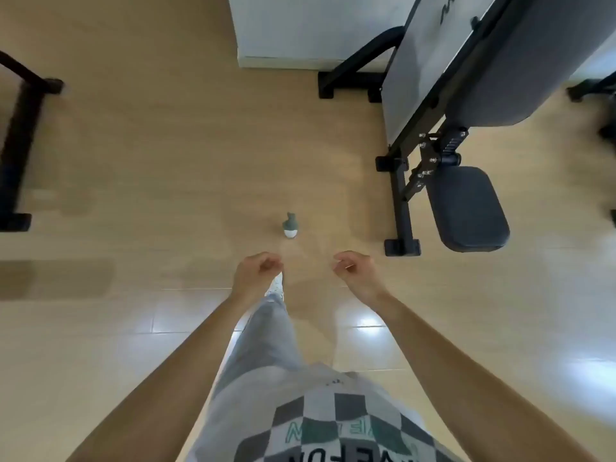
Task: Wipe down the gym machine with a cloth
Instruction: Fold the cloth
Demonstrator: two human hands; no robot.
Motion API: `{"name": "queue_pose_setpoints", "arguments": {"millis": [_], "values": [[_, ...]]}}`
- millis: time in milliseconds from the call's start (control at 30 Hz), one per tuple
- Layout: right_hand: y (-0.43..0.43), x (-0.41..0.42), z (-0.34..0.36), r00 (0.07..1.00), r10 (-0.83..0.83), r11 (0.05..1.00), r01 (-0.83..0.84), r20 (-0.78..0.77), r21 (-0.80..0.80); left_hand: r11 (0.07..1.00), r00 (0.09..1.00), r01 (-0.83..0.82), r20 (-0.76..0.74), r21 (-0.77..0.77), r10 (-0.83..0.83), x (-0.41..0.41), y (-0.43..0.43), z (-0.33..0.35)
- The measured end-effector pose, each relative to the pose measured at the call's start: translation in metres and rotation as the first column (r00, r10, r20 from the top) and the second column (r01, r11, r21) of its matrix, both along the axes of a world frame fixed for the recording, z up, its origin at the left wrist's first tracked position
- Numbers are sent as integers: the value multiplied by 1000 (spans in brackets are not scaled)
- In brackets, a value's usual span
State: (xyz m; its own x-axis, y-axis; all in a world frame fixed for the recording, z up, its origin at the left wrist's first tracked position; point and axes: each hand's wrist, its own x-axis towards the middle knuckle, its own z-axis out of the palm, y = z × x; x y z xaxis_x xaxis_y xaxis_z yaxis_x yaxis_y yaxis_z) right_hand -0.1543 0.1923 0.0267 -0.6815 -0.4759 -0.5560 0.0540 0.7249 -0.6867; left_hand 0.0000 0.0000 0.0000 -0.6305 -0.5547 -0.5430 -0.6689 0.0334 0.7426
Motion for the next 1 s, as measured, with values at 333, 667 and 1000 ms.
{"name": "queue_pose_setpoints", "arguments": {"millis": [333,667,1000], "values": [[-128,-108,-105,978,203,926,-205,37,318,973,939,229,261,5,-223,-112,-111,-118],[-204,-192,-352,928,340,865,-373,155,335,970,912,227,333,82,-241,-206,-154,-356],[-246,-210,-551,890,417,879,-447,185,168,1000,937,-11,348,10,7,-240,-135,-516]]}}
